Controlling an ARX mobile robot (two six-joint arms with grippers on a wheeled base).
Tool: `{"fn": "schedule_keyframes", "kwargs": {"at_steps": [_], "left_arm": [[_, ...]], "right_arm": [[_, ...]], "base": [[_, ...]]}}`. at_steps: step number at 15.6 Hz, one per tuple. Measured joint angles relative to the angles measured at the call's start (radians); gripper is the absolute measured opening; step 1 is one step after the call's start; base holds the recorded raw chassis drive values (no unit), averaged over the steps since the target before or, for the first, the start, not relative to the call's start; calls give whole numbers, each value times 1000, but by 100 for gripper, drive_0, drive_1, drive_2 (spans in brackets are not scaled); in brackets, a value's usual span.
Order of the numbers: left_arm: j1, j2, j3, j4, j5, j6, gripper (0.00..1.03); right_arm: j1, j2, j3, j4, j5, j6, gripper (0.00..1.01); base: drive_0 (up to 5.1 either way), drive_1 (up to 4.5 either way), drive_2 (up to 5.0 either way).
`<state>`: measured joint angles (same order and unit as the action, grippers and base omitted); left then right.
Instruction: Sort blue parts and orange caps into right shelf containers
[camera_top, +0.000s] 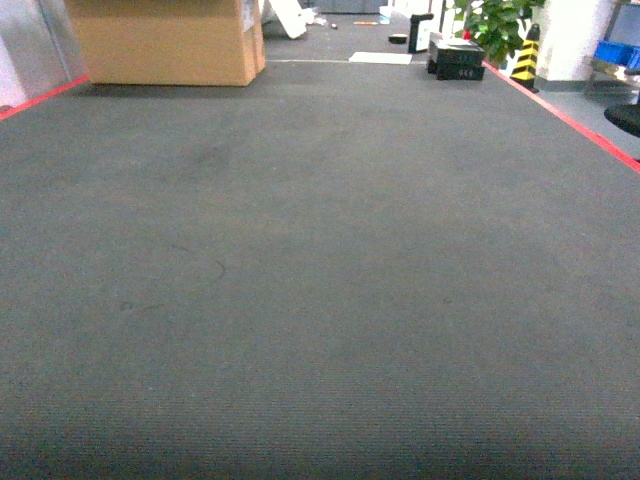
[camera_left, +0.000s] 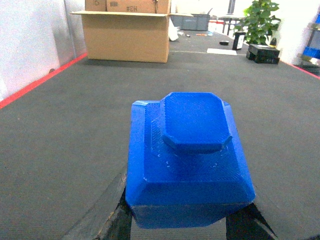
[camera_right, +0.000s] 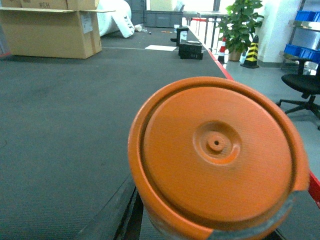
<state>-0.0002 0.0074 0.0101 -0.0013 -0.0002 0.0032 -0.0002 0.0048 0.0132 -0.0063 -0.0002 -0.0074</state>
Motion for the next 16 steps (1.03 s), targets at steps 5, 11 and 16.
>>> {"fn": "schedule_keyframes", "kwargs": {"at_steps": [5,11,16], "left_arm": [[0,0,0,-6,0,0,42],[0,0,0,-5,-1,0,42],[0,0,0,-6,0,0,42]], "right_arm": [[0,0,0,0,0,0,43],[0,0,0,0,0,0,43],[0,0,0,0,0,0,43]], "base": [[0,0,0],[-124,-124,-124],[-164,-164,-164]]}}
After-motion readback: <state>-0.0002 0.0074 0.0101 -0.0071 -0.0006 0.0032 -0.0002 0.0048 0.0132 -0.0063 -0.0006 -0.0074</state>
